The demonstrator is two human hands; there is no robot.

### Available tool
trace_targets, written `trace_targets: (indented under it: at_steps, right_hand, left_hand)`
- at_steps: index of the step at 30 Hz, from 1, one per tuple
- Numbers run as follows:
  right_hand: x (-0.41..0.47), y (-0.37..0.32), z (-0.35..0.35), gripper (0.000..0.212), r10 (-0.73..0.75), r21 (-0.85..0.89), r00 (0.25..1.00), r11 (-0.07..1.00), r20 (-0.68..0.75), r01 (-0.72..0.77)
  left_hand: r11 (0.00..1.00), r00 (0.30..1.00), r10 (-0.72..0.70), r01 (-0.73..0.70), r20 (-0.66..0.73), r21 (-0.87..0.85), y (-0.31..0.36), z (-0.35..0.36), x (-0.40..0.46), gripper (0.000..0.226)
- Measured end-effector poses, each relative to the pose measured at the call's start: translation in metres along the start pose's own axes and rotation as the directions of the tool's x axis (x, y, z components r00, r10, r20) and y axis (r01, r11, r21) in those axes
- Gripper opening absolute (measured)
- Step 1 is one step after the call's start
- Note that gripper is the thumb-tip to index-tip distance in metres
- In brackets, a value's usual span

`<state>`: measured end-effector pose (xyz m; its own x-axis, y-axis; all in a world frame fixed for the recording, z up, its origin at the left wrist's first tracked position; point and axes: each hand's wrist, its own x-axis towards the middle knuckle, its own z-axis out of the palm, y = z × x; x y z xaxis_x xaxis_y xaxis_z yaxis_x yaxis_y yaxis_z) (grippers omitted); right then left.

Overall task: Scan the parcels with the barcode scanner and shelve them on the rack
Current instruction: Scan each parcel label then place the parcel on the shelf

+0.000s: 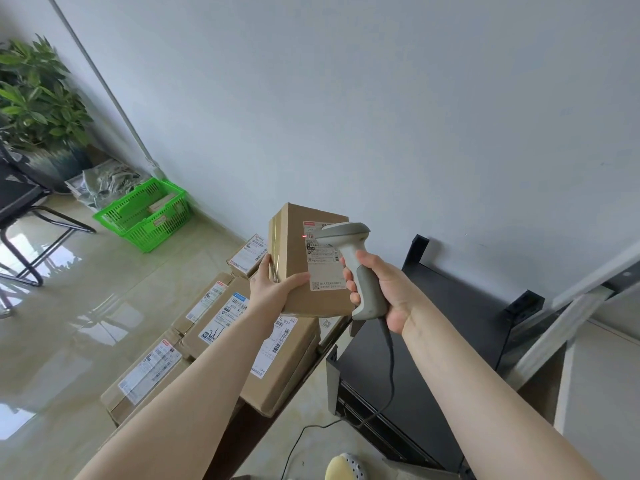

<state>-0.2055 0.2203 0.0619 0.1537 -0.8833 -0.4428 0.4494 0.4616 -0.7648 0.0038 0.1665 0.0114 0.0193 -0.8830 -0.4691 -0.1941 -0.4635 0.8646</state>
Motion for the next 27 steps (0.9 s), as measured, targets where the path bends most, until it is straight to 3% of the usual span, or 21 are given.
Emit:
trace_targets:
  at_steps: [5,8,12,15,17,20,27]
  right_hand:
    - [0.003,0.0,-0.008,0.043,-0.013,0.042,0.999,0.999,-0.045,0.015]
    - [0.008,0.004,-0.025,0.036,-0.014,0.06,0.965,0.998,-0.263,0.031]
    - [0.024,0.032,-0.069,0.032,-0.009,0.017,0.758,1.0,-0.652,0.027]
    - [0.032,0.058,-0.103,0.038,-0.022,-0.015,0.574,1.0,-0.819,0.018]
    - [0.034,0.073,-0.12,0.047,-0.035,-0.047,0.502,0.999,-0.864,-0.012]
    - [0.042,0.093,-0.141,0.047,-0.007,-0.036,0.459,0.998,-0.888,-0.056]
    - [0.06,0.131,-0.169,0.035,-0.042,-0.139,0.443,0.972,-0.896,-0.189]
  left_hand:
    - [1.0,1.0,0.022,-0.022,-0.014,-0.019,0.003,0.002,0.0,0.129]
    - [0.998,0.999,0.026,-0.027,-0.032,-0.052,0.005,0.0,-0.003,0.129]
    - [0.991,0.998,0.026,-0.034,-0.065,-0.127,-0.002,0.0,-0.003,0.1]
    - [0.983,0.996,0.032,-0.045,-0.078,-0.181,-0.009,0.002,-0.002,0.09]
    - [0.973,0.998,0.021,-0.036,-0.065,-0.228,-0.012,0.004,-0.001,0.092]
    - [0.964,0.999,0.001,-0.011,-0.038,-0.265,-0.013,0.008,-0.002,0.095]
    - [0.951,0.998,0.031,-0.012,0.058,-0.309,-0.014,0.026,-0.009,0.073]
